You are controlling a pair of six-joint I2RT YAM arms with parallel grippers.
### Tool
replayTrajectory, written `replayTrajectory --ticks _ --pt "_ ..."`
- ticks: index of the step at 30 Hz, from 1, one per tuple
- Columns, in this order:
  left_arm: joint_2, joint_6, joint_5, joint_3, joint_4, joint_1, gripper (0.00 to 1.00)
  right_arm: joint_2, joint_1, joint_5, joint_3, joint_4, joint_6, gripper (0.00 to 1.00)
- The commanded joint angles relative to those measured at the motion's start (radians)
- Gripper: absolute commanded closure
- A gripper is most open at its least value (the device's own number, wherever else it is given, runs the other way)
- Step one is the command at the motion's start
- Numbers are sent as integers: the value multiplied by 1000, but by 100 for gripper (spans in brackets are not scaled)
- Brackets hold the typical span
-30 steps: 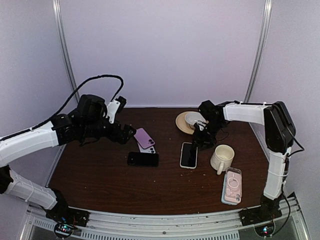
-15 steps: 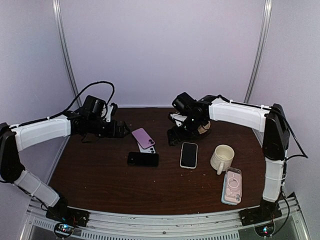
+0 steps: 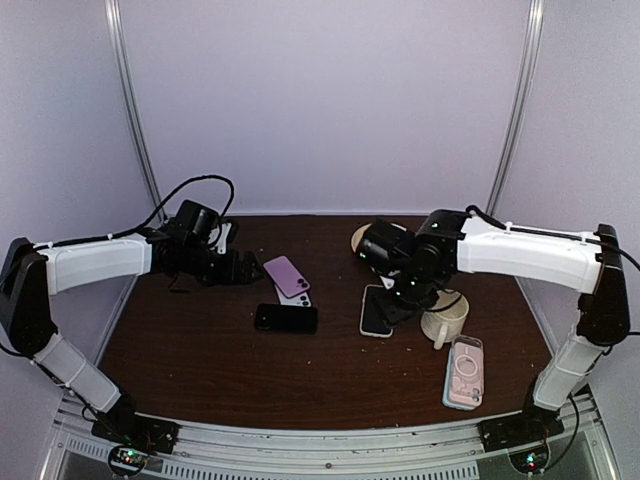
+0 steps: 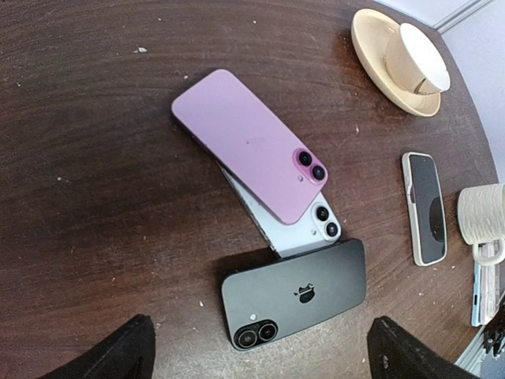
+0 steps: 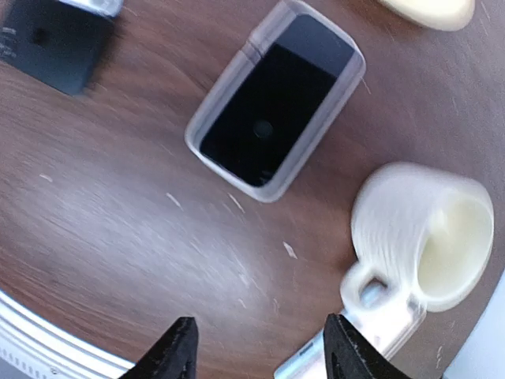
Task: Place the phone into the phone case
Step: Pick up the phone case from the phone case.
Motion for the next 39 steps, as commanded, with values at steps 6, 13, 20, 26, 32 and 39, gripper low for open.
replayTrajectory --ticks 6,13,20,26,32,39 --pt "-30 2 59 -17 62 -2 2 -276 -12 103 -481 -47 473 32" --pt "-55 10 56 -30 64 -3 3 -281 -91 -17 -609 174 469 41" --pt "-66 22 51 -27 58 -3 2 -268 -127 -69 -700 264 494 66" --pt "-69 25 57 -23 59 -3 2 -279 -127 -53 -665 208 504 100" --pt "-76 25 74 -23 63 -2 3 -342 -109 -22 -612 62 517 100" --pt "-101 25 90 -22 73 -3 3 -500 -114 122 -485 -210 533 100"
